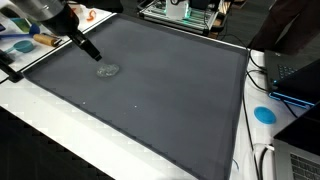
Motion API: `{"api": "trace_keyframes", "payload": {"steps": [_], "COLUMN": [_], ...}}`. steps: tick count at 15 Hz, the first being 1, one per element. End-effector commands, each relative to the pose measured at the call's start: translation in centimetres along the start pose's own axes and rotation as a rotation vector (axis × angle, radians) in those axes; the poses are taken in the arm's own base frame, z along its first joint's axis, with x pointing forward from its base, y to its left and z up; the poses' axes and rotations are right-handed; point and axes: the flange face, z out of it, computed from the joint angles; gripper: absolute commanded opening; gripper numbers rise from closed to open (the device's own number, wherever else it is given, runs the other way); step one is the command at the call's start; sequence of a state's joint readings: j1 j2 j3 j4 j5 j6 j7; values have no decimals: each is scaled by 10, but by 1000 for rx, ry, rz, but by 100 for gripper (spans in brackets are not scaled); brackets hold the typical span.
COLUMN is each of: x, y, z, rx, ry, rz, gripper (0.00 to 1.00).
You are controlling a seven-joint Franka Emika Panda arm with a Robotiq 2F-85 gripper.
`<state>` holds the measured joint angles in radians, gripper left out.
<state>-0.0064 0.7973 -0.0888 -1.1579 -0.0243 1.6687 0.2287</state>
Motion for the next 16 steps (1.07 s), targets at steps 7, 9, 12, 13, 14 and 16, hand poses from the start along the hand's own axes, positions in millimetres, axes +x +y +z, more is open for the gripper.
{"api": "trace_keyframes", "payload": {"steps": [7,9,12,13,14,16], "x": [-46,-52,-60,-62,-63,-65], "y": [-66,-78,-93,-96,-100,-105], "z": [16,20,25,27,29,32], "rx": [-262,-306,-361,-376,-391,-416], "ry": [72,81,97,101,105,109], "rz": [-216,-254,-300,-314,-325,-350], "gripper": [100,100,100,100,100,100]}}
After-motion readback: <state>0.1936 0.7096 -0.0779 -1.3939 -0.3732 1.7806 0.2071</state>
